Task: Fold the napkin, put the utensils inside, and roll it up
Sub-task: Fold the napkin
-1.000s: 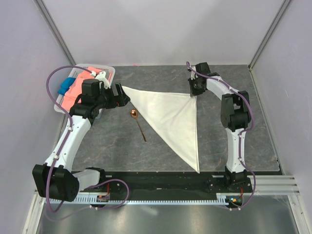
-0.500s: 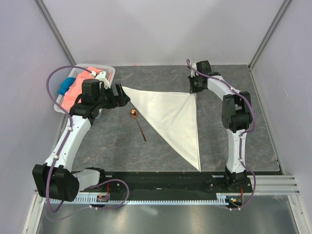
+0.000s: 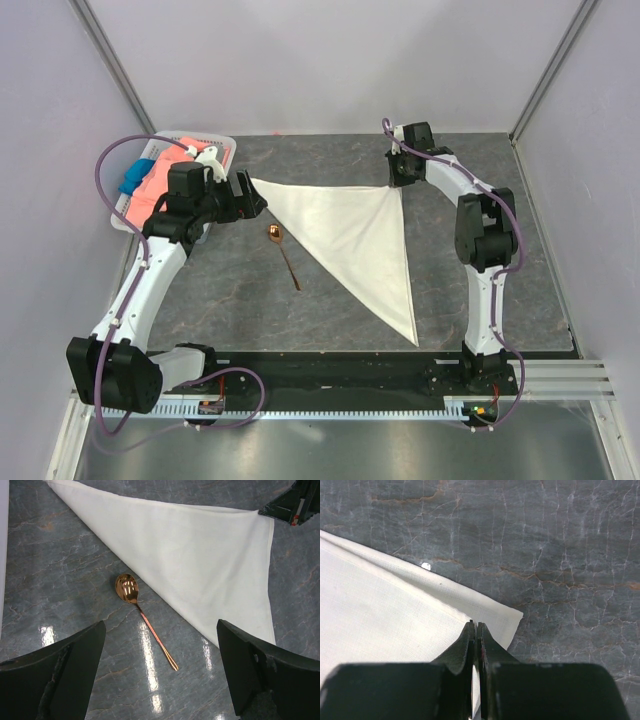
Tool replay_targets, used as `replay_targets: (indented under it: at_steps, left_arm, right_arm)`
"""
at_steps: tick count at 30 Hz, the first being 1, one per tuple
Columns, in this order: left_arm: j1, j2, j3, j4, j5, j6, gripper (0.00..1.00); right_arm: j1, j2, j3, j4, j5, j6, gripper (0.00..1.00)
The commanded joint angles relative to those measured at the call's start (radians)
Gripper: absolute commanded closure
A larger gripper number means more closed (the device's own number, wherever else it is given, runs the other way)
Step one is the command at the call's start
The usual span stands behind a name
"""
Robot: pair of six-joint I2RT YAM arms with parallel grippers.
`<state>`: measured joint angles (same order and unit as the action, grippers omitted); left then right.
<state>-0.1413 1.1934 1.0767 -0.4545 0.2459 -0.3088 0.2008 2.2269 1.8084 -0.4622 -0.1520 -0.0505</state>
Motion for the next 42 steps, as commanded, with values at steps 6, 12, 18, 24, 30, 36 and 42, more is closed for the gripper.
replay_targets:
  at_steps: [6, 12, 18, 24, 30, 36, 42]
  left_arm:
    - [0.003, 0.006, 0.005, 0.033, 0.024, -0.007, 0.00]
    - [0.003, 0.006, 0.003, 0.034, 0.036, -0.012, 0.00]
    - [0.003, 0.003, 0.000, 0.037, 0.049, -0.016, 0.00]
    - [0.000, 0.003, -0.015, 0.053, 0.076, -0.033, 0.00]
    - [-0.029, 0.017, -0.040, 0.096, 0.139, -0.064, 0.02]
    - [-0.142, 0.028, -0.043, 0.100, 0.079, -0.030, 0.02]
    - [-0.162, 0.022, -0.049, 0.105, 0.112, -0.049, 0.02]
  right_arm:
    - [-0.001, 0.060, 0.094, 0.074, 0.051, -0.028, 0.71]
    - [0.000, -0.050, 0.068, 0.085, 0.028, -0.019, 0.12]
    - [0.028, -0.275, -0.162, 0.123, 0.033, 0.099, 0.09]
    - [0.124, -0.519, -0.549, 0.180, -0.012, 0.300, 0.08]
    - [0.161, -0.641, -0.879, 0.333, -0.089, 0.458, 0.07]
    - [0.160, -0.633, -0.988, 0.367, -0.061, 0.472, 0.07]
    - [0.152, -0.544, -0.985, 0.320, 0.023, 0.468, 0.07]
